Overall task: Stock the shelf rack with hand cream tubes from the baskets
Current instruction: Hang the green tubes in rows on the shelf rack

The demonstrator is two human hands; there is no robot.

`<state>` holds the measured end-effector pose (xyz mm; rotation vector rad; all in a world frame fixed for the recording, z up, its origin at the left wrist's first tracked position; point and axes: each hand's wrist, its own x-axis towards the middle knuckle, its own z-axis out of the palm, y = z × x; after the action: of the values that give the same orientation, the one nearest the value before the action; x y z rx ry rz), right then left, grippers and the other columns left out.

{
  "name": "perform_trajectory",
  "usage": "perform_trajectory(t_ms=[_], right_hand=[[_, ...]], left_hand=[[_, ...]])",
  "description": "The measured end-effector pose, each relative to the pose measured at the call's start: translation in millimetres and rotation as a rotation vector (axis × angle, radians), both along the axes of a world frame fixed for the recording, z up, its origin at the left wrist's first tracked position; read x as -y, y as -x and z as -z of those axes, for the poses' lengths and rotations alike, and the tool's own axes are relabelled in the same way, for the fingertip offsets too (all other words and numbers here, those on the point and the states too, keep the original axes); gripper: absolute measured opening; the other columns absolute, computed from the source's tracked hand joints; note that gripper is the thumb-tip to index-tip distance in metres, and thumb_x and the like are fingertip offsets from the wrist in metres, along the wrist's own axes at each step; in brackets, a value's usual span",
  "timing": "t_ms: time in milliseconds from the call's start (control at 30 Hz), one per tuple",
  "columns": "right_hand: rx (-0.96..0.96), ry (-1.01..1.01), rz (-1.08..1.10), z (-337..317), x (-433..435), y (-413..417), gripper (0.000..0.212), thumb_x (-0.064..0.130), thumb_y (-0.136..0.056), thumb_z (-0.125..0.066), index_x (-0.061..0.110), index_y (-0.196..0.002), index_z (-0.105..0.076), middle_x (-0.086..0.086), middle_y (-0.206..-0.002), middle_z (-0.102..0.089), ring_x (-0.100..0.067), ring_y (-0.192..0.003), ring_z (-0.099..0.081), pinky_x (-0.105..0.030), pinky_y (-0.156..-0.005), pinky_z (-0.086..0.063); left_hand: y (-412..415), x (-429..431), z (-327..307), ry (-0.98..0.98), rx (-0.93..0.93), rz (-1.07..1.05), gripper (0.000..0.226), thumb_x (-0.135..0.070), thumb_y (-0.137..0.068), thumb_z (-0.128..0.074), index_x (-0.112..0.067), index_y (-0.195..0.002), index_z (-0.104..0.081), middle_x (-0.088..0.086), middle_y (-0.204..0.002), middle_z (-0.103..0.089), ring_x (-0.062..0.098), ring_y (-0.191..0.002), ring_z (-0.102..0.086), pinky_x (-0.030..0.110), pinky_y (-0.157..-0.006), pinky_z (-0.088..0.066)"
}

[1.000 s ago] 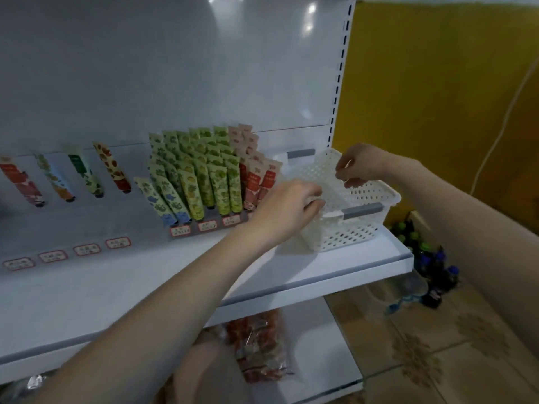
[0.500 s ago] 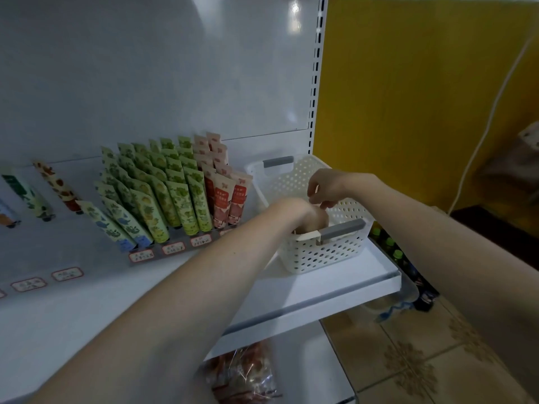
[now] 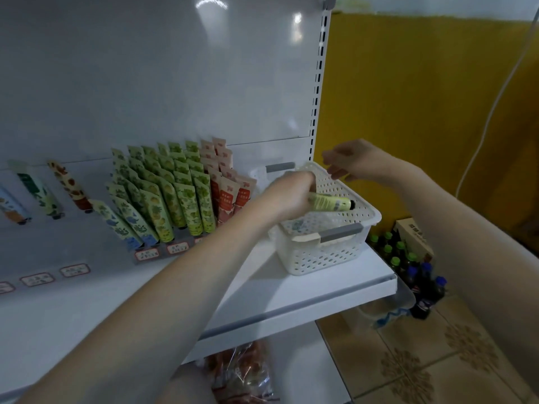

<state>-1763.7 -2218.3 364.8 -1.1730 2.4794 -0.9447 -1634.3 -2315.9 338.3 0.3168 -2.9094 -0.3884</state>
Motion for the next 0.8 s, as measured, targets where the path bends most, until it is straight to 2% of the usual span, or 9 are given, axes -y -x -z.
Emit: perform_trajectory(t_ms=[133, 267, 400, 500, 600, 700, 800], right_hand=[[0.145, 0.109, -0.056, -9.0, -13.0, -26.6, 0.037, 0.049, -0.093, -0.042, 0.018, -0.101, -0.060, -0.003, -0.101, -0.067, -0.015, -0.091, -0.066, -0.032, -0.083, -0.054], [0.059, 0.089, -0.206, -4.5, -13.4, -61.7, 0.023, 0.038, -0.084, -0.062, 0.025, -0.103, -0.061, 0.003, -0.096, -0.067, -0.006, -0.085, -0.063, -0.021, -0.071, -0.054], [0.019, 0.254, -0.253, -2.9, -5.6, -96.4, 0.021, 0.017, -0.079, -0.071, 0.015, -0.100, -0.066, -0.004, -0.089, -0.068, -0.010, -0.076, -0.063, -0.027, -0.070, -0.055], [-0.051, 0.316, -0.272, -3.8, 0.0, -115.2, 0.017, 0.018, -0.077, -0.074, 0.025, -0.090, -0.065, 0.000, -0.081, -0.067, -0.012, -0.071, -0.062, -0.033, -0.069, -0.054], [-0.137, 0.305, -0.283, -3.7, 6.4, -130.9, 0.017, 0.024, -0.076, -0.075, 0.029, -0.087, -0.064, 0.001, -0.082, -0.066, -0.022, -0.072, -0.061, -0.039, -0.069, -0.051], [-0.203, 0.322, -0.321, -4.3, 12.5, -148.3, 0.018, 0.023, -0.076, -0.075, 0.024, -0.090, -0.065, 0.003, -0.081, -0.065, -0.021, -0.073, -0.058, -0.032, -0.066, -0.046], [-0.161, 0.359, -0.344, 0.2, 18.1, -167.2, 0.019, 0.021, -0.077, -0.074, 0.022, -0.093, -0.063, 0.008, -0.077, -0.062, -0.003, -0.065, -0.054, -0.015, -0.060, -0.042]], left_hand=[[-35.4, 10.1, -16.6, -0.108, -0.216, -0.053, 0.021, -0.009, -0.088, -0.058, -0.010, -0.109, -0.061, 0.005, -0.106, -0.063, 0.019, -0.097, -0.055, 0.022, -0.073, -0.034], [-72.0, 20.3, -29.5, -0.172, -0.381, -0.092, 0.023, -0.012, -0.089, -0.059, -0.008, -0.111, -0.062, 0.004, -0.110, -0.063, 0.013, -0.095, -0.053, 0.014, -0.069, -0.028], [-109.0, 26.4, -39.3, -0.164, -0.493, -0.099, 0.024, -0.011, -0.088, -0.061, -0.006, -0.111, -0.063, 0.003, -0.111, -0.063, 0.011, -0.098, -0.051, 0.011, -0.071, -0.028], [-136.7, 31.0, -38.1, -0.157, -0.572, -0.137, 0.025, -0.012, -0.085, -0.065, -0.007, -0.110, -0.064, 0.003, -0.114, -0.064, 0.014, -0.105, -0.055, 0.013, -0.078, -0.035], [-162.8, 35.4, -33.7, -0.145, -0.612, -0.158, 0.028, -0.017, -0.082, -0.070, -0.010, -0.109, -0.065, -0.004, -0.105, -0.063, 0.006, -0.091, -0.052, 0.011, -0.073, -0.035], [-183.2, 38.2, -23.7, -0.115, -0.563, -0.170, 0.033, -0.017, -0.082, -0.070, -0.011, -0.114, -0.064, -0.003, -0.108, -0.063, 0.007, -0.096, -0.052, 0.010, -0.076, -0.031], [-200.4, 39.4, -16.1, -0.295, -0.686, -0.233, 0.032, -0.019, -0.081, -0.071, -0.014, -0.111, -0.062, -0.008, -0.101, -0.061, 0.008, -0.089, -0.057, 0.008, -0.070, -0.038]])
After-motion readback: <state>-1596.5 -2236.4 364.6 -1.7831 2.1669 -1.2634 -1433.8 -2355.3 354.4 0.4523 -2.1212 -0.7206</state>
